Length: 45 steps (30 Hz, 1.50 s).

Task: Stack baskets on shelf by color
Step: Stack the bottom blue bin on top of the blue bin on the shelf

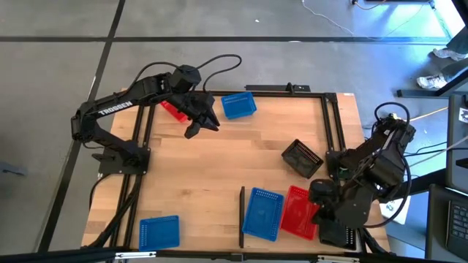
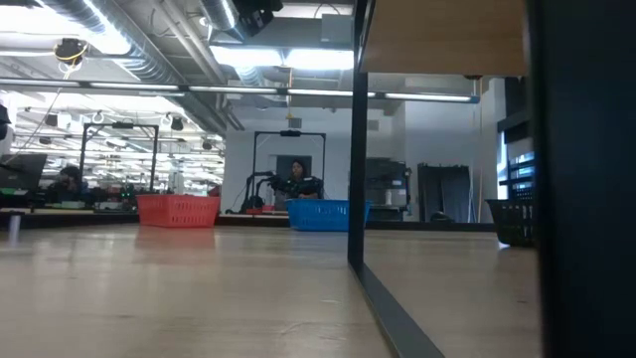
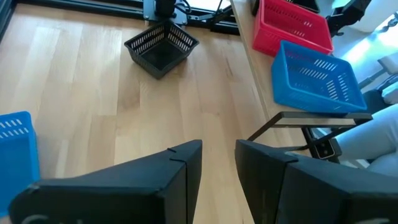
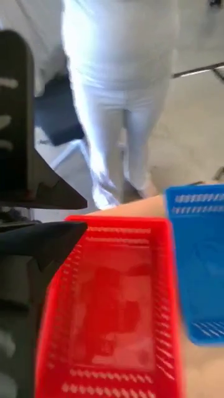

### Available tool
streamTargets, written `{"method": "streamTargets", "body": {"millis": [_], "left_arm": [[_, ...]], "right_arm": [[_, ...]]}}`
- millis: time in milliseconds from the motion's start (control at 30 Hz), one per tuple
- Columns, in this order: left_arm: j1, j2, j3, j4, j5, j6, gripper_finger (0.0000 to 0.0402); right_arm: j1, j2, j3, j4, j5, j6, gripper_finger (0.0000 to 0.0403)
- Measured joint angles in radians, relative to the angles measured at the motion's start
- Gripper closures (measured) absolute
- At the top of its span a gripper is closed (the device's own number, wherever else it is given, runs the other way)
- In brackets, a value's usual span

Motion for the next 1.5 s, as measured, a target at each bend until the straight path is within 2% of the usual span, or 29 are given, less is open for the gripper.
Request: {"method": "streamTargets", "body": {"millis": [233,367,500,833,933,1100,1233,1300,1500], "left_arm": [[0.0,-0.005,0.0,-0.011,-0.001,0.001,0.0312],[0.0,-0.033,0.0,-0.114,-0.003,0.001,0.0312],[-0.026,-0.07,0.0,-0.222,-0.069,-0.024,0.0312],[-0.235,-0.113,0.0,-0.471,-0.3,-0.409,0.0312],[-0.315,-0.113,0.0,-0.537,-0.328,-0.532,0.0312],[-0.477,-0.113,0.0,-0.664,-0.352,-0.71,0.0312],[-0.616,-0.114,-0.01,-0.666,-0.353,-0.812,0.0312],[-0.676,-0.113,-0.022,-0.666,-0.353,-0.861,0.0312],[-0.869,-0.114,-0.111,-0.63,-0.352,-0.876,0.0312]], "right_arm": [[0.0,-0.005,0.03,-0.083,0.259,-0.105,0.0361],[0.0,-0.007,0.06,-0.211,0.441,-0.113,0.0361],[-0.011,-0.012,0.074,-0.301,0.551,-0.1,0.0361],[-0.122,-0.064,0.071,-0.297,0.744,-0.236,0.0361],[-0.167,-0.077,0.071,-0.297,0.803,-0.271,0.0361],[-0.241,-0.087,0.071,-0.297,0.818,-0.331,0.0361],[-0.286,-0.086,0.07,-0.297,0.794,-0.365,0.0361],[-0.305,-0.086,0.07,-0.297,0.747,-0.37,0.0361],[-0.317,-0.086,0.07,-0.288,0.55,-0.532,0.0361]]}}
